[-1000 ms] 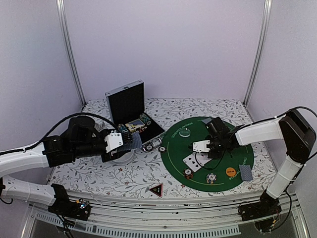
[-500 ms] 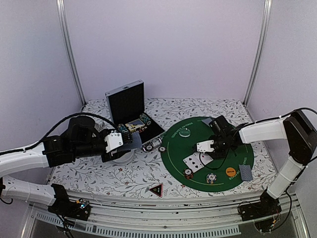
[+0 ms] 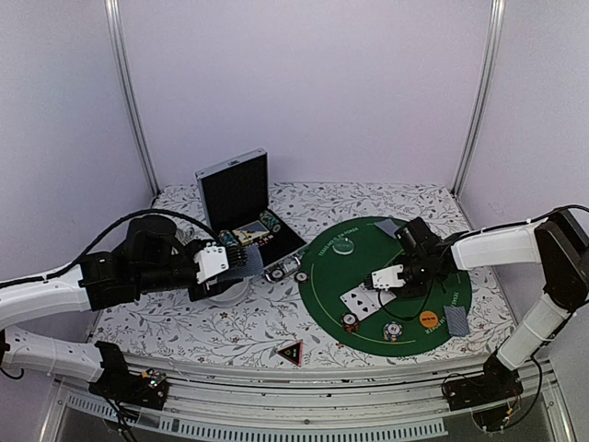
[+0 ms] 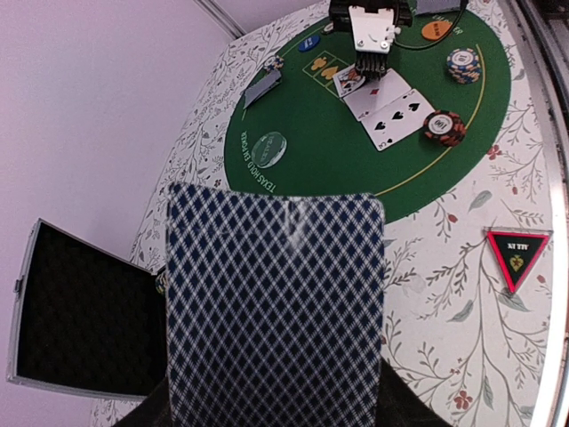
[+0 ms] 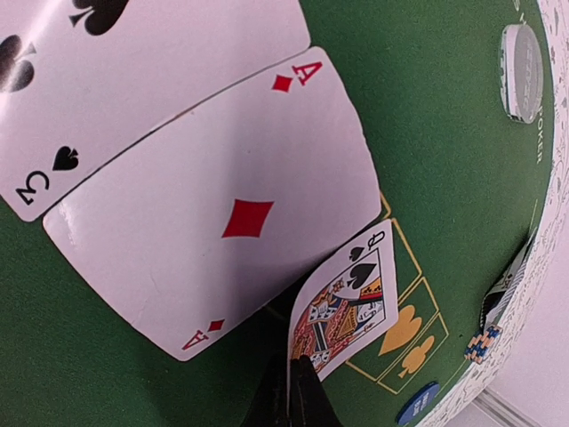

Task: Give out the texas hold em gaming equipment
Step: Flop the poker card in the community card area.

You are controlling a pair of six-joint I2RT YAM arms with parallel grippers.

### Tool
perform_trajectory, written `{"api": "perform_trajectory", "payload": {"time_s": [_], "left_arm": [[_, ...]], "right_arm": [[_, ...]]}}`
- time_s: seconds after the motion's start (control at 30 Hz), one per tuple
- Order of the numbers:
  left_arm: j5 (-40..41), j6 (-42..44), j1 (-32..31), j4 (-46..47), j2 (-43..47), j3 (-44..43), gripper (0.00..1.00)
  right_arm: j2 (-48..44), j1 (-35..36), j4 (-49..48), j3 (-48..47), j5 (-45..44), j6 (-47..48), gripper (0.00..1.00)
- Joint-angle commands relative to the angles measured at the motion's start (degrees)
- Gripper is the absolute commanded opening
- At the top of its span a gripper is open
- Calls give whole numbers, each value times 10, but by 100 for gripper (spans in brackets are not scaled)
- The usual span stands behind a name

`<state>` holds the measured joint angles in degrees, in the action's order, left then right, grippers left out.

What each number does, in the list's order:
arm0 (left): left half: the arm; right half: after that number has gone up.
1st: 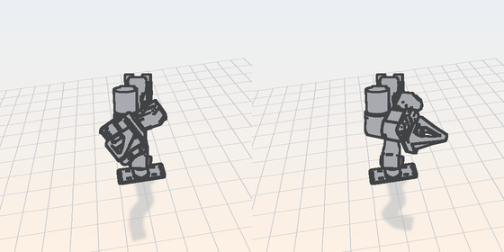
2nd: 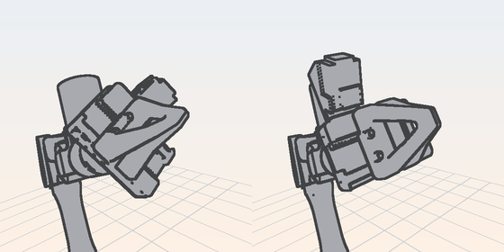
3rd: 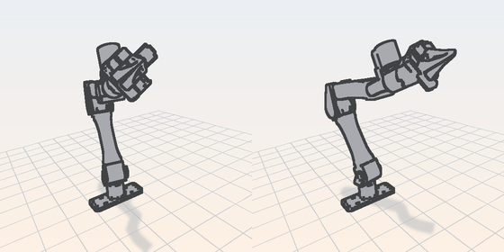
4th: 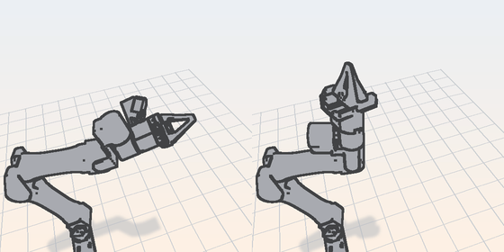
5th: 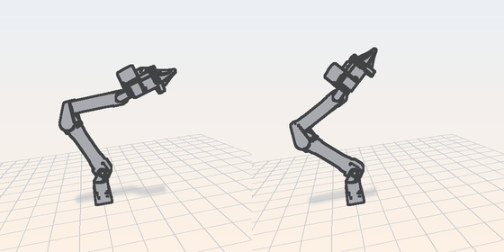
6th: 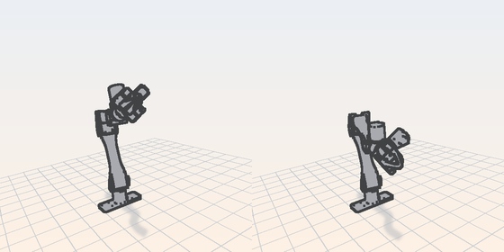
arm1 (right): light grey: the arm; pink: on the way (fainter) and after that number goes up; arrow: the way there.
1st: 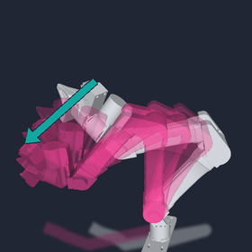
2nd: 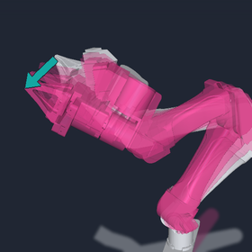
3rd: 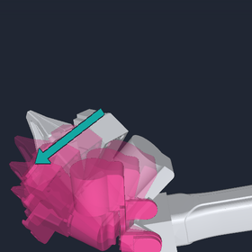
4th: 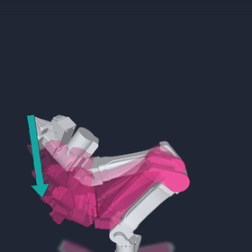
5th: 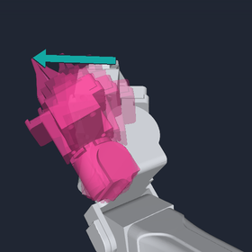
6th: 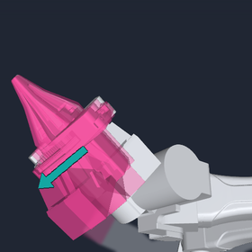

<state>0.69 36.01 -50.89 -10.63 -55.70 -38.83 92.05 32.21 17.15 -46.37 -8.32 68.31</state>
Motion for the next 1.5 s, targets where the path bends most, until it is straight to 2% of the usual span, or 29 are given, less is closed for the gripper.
{"api": "perform_trajectory", "payload": {"time_s": [0.0, 0.17, 0.63, 0.8, 1.0, 1.1, 1.37, 1.47], "left_arm": [[-2, 4, -1, 11, 11, 3, 54], [-3, 4, -1, 10, 9, 3, 54], [3, 5, -1, 11, 9, 6, 53], [2, 6, -1, 11, 8, 5, 54], [3, 6, -2, 10, 9, 5, 54], [3, 6, -1, 11, 10, 5, 54], [1, 6, -1, 11, 10, 5, 53], [1, 6, -1, 10, 11, 5, 53]], "right_arm": [[13, -3, 2, 6, -6, 26, 3], [19, -3, -30, 9, -20, 65, 3], [36, -4, -32, -6, -11, 120, 3], [24, -4, -32, 11, -5, 136, 7], [11, -4, -24, 14, -19, 139, 22], [-7, -4, -16, 22, -20, 142, 24], [-48, 4, 1, 34, -32, 150, 44], [-70, 7, 3, 20, -17, 133, 47]]}}
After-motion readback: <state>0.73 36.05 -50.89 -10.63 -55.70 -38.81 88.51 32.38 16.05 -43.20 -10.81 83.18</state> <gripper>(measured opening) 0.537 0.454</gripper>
